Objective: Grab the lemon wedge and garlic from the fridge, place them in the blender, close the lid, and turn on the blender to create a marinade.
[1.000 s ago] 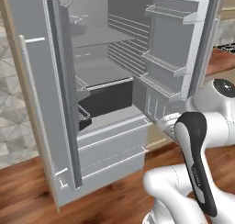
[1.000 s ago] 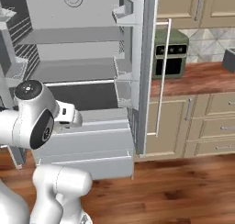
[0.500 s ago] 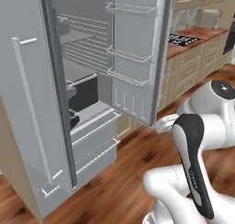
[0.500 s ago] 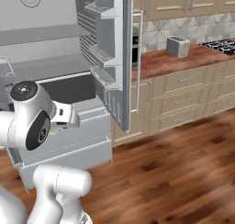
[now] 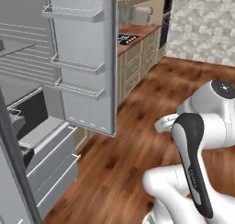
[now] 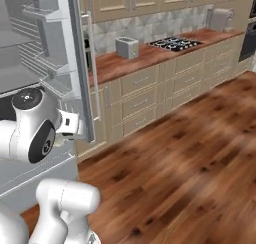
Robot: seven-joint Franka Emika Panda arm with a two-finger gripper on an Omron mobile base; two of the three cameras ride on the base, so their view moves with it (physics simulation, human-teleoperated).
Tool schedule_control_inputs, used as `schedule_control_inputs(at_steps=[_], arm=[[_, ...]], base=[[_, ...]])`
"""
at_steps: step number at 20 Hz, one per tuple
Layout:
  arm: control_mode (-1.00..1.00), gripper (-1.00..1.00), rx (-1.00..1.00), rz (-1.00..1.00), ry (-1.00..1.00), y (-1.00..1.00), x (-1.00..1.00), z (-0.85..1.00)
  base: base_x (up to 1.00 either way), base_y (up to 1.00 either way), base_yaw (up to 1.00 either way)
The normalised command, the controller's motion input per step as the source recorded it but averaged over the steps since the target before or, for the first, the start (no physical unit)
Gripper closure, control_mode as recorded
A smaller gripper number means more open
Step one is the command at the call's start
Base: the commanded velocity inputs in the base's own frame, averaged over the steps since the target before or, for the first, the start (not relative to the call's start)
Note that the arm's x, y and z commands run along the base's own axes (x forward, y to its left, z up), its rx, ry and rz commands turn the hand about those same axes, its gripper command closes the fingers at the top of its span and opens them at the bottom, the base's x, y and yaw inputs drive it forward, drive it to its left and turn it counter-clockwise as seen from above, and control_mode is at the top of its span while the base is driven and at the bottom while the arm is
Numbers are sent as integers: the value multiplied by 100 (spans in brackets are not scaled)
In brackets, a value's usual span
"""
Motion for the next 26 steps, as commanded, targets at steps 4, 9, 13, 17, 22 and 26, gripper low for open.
schedule_control_inputs(at_steps=[4, 9, 13, 17, 22, 26], arm=[[100, 100, 0, 0, 0, 0, 0, 0], [100, 100, 0, 0, 0, 0, 0, 0], [100, 100, 0, 0, 0, 0, 0, 0], [100, 100, 0, 0, 0, 0, 0, 0], [100, 100, 0, 0, 0, 0, 0, 0], [100, 100, 0, 0, 0, 0, 0, 0]], base=[[49, -31, -46], [53, -35, -44], [55, -27, -42], [49, -23, -42], [13, -12, -44], [-7, 0, -38]])
